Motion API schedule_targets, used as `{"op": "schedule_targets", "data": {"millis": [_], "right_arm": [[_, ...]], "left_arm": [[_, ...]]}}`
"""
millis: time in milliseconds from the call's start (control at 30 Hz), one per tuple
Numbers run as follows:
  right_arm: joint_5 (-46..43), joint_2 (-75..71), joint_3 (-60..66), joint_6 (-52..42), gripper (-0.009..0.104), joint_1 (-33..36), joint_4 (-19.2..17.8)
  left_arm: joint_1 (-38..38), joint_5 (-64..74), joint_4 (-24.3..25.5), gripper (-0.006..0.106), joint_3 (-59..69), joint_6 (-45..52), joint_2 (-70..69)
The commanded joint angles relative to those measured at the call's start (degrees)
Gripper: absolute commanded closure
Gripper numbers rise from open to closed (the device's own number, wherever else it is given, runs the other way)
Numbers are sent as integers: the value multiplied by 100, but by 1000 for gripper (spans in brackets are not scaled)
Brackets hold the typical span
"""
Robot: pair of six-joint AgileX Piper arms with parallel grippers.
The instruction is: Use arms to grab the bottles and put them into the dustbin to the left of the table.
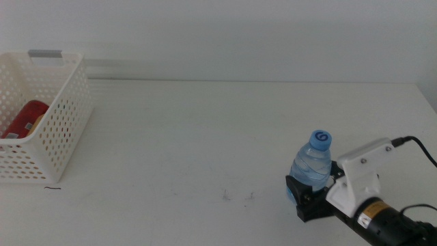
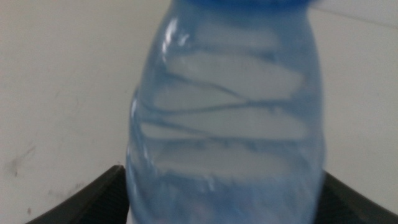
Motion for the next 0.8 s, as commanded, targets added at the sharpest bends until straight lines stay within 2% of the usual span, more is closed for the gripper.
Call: {"op": "schedule_targets", "data": {"millis": [0,67,100,133,167,233,267,333,400,500,633,767], "right_arm": [[-90,125,-173,9,5,9,-60],[19,243,-309,9,8,9,-60],[222,295,-392,9,15,9,-60],[497,323,-473,9,28,9,-6],[742,335,-538,9,49,9,31],[1122,301,-675,9,98,9,60],[1147,275,-736,50,94,31,84],[1231,175,-1010,50,95,86,195],[1791,132,-1601,50,97,109,183],[2672,396,-2767,11,98,109,-210],[3049,1385,-4482,11,98,109,-678],[3445,2473,-6065,183,98,120,-709]], "left_arm": [[-8,-84,12,7,19,0,-18],[-8,-84,12,7,19,0,-18],[-8,-84,12,7,19,0,-18],[-8,-84,12,7,19,0,-18],[-8,-84,12,7,19,0,-18],[-8,-84,12,7,19,0,-18],[-8,-109,12,7,19,0,-18],[-8,-119,12,7,19,0,-18],[-8,-119,12,7,19,0,-18],[-8,-122,12,7,19,0,-18],[-8,-122,12,7,19,0,-18],[-8,-122,12,7,19,0,-18]]}}
